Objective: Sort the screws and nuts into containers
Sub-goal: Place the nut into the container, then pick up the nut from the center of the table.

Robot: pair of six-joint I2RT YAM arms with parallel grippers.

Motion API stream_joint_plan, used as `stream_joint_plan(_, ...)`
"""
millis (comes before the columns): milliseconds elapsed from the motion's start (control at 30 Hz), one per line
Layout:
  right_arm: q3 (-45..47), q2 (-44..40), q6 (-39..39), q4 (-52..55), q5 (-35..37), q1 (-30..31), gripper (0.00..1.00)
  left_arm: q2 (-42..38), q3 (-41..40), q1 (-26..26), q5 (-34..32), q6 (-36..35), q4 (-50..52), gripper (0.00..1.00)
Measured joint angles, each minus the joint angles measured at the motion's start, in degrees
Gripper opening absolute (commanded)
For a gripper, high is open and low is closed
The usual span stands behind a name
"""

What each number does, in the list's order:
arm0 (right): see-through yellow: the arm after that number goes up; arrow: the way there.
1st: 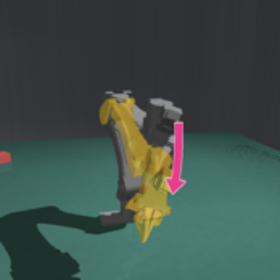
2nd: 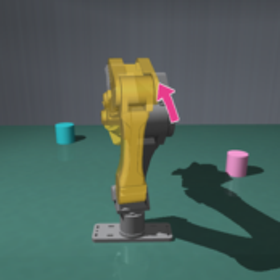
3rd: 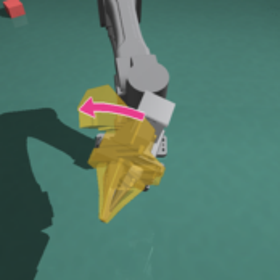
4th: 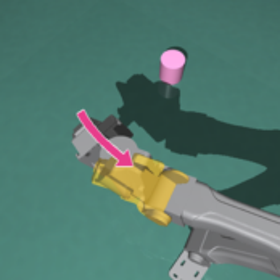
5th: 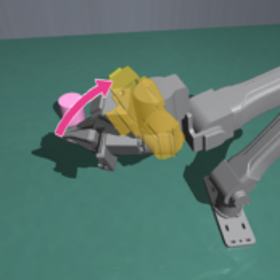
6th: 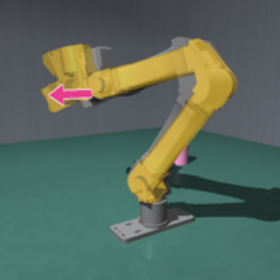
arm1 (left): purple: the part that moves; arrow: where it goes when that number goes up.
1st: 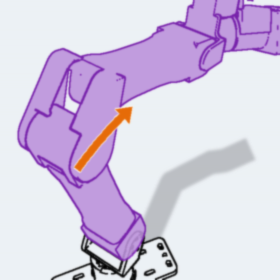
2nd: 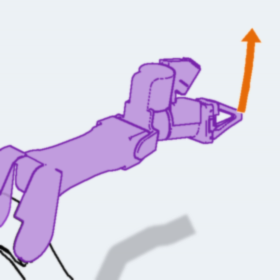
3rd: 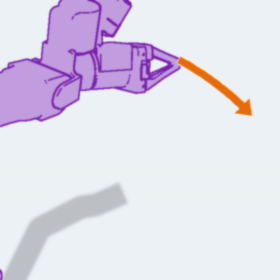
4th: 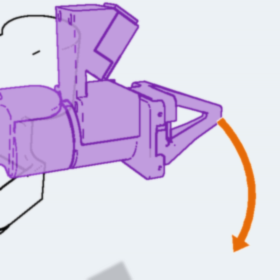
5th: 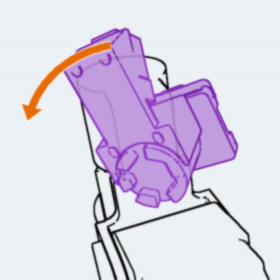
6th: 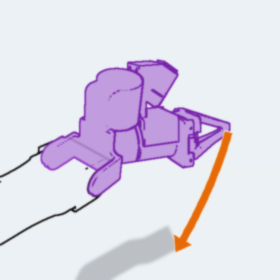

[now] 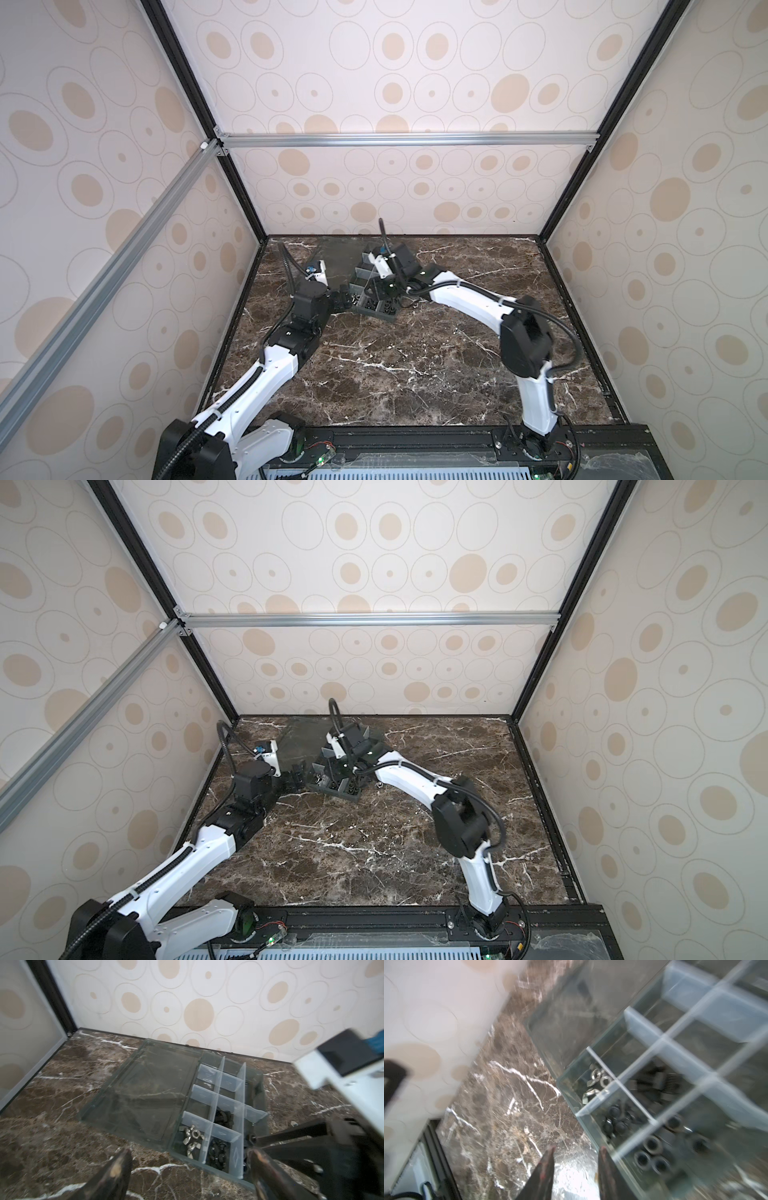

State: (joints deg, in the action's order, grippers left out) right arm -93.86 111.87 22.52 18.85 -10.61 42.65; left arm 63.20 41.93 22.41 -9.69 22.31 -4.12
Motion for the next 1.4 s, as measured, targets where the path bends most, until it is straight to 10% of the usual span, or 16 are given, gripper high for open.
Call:
stream_joint_plan(200, 15.10, -16.70, 2.10, 1.73, 8.22, -10.40, 0.37, 13.60, 11.85, 9.97, 0.28, -4.85, 0.11, 0.85)
stream_joint_plan(500, 25.66, -16.59, 1.86, 15.69, 15.65, -16.96, 0.35, 30.71, 20.65, 18.18, 6.86, -8.68, 0.04, 0.84)
stream_joint_plan(967, 26.12, -5.77, 4.94, 15.69, 13.33, -18.58, 0.35, 35.50, 24.11, 19.43, 8.52, -9.07, 0.57, 0.85)
stream_joint_plan(1400, 23.39, -3.02, 5.29, 13.90, 13.62, -18.62, 0.10, 35.47, 24.09, 19.45, 7.30, -9.18, 1.05, 0.85)
